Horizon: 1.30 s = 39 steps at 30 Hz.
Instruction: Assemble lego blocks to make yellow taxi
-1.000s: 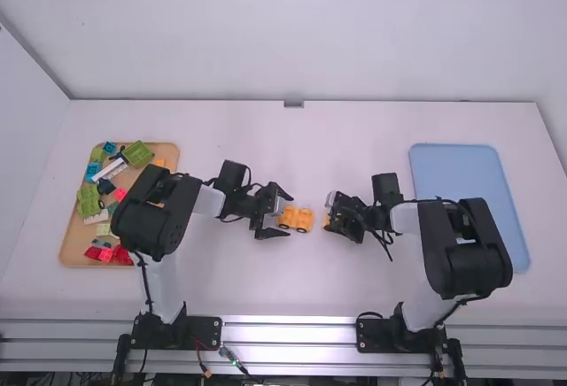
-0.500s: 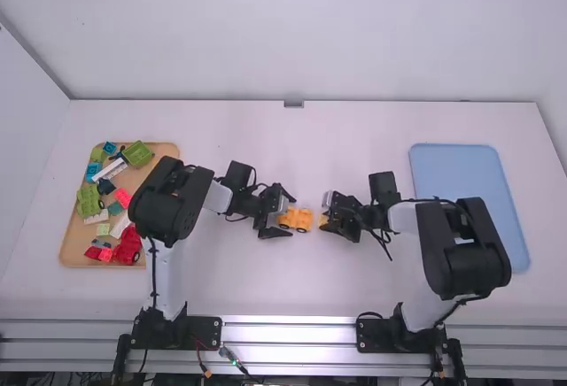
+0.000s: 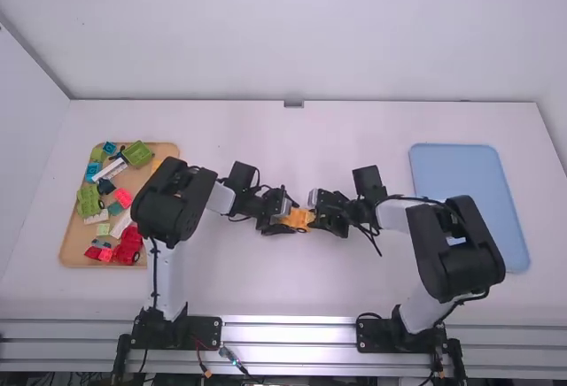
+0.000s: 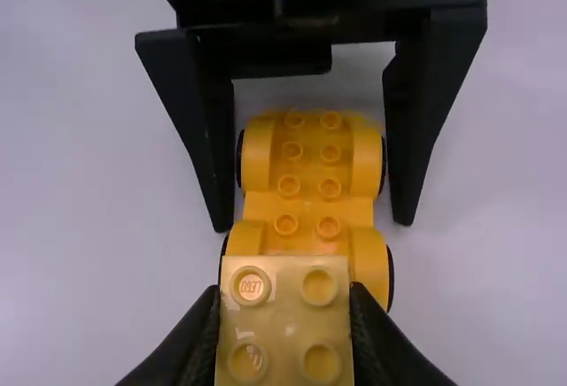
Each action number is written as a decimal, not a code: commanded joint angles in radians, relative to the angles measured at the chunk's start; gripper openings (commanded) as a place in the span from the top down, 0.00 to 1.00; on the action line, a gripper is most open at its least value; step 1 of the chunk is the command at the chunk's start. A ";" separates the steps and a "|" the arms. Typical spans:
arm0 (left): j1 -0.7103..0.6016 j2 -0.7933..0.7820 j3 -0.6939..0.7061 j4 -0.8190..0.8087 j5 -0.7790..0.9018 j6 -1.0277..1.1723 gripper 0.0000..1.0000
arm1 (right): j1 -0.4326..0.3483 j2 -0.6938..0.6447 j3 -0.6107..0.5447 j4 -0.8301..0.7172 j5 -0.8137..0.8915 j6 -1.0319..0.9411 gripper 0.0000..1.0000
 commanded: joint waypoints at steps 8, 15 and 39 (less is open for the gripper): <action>-0.010 0.014 0.005 -0.023 0.017 -0.014 0.38 | -0.002 0.008 0.031 0.008 -0.003 0.027 0.85; -0.015 0.014 0.005 0.005 -0.097 -0.145 0.53 | -0.004 0.010 0.037 0.015 -0.003 0.027 0.85; -0.014 0.013 0.005 0.041 -0.136 -0.161 0.51 | 0.034 0.198 0.291 -0.221 0.020 -0.093 0.88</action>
